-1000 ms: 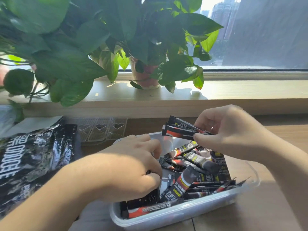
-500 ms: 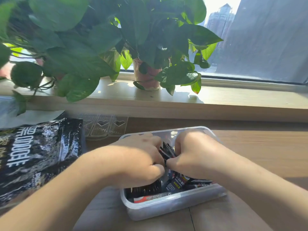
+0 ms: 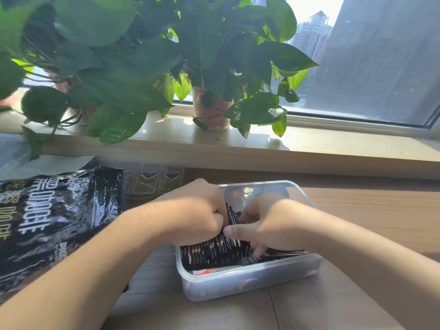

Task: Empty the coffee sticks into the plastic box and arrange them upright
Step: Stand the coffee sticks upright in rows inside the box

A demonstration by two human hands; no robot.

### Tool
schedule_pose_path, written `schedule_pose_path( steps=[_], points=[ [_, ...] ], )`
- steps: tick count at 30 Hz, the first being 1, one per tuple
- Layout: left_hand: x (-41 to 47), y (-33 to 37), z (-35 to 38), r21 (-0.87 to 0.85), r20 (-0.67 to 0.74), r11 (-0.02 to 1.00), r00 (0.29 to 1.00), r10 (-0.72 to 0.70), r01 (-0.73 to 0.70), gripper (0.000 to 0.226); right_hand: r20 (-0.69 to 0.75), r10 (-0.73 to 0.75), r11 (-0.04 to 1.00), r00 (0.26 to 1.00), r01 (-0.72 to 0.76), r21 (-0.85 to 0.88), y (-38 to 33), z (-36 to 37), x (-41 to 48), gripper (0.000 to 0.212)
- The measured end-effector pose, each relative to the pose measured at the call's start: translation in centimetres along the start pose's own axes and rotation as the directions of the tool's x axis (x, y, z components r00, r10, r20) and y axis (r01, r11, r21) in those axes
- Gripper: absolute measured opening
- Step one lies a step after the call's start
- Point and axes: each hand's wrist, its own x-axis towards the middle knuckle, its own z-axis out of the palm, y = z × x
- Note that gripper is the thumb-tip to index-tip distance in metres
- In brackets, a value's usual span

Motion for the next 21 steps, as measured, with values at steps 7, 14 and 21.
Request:
schedule_pose_path(
  steps=[7, 14, 21],
  points=[
    [-0.1, 0.4, 0.0, -0.076, -0.117, 0.996, 0.992, 0.039, -0.049, 0.039, 0.001, -0.016, 0.999, 1.000, 0.016, 0.043, 0.0, 0.2, 0.8, 0.023],
    [-0.3, 0.7, 0.0, 0.078, 0.060, 0.990, 0.992, 0.110, -0.115, 0.058, 0.080, -0.020, 0.998, 0.997, 0.016, 0.053, 0.5, -0.6, 0.8, 0.034],
    [-0.9, 0.9, -0.4, 0.089, 0.106, 0.971, 0.972, 0.210, -0.220, 0.061, 0.031, -0.092, 0.985, 0.995, 0.087, 0.148, 1.4, -0.2, 1.3, 0.025]
  ],
)
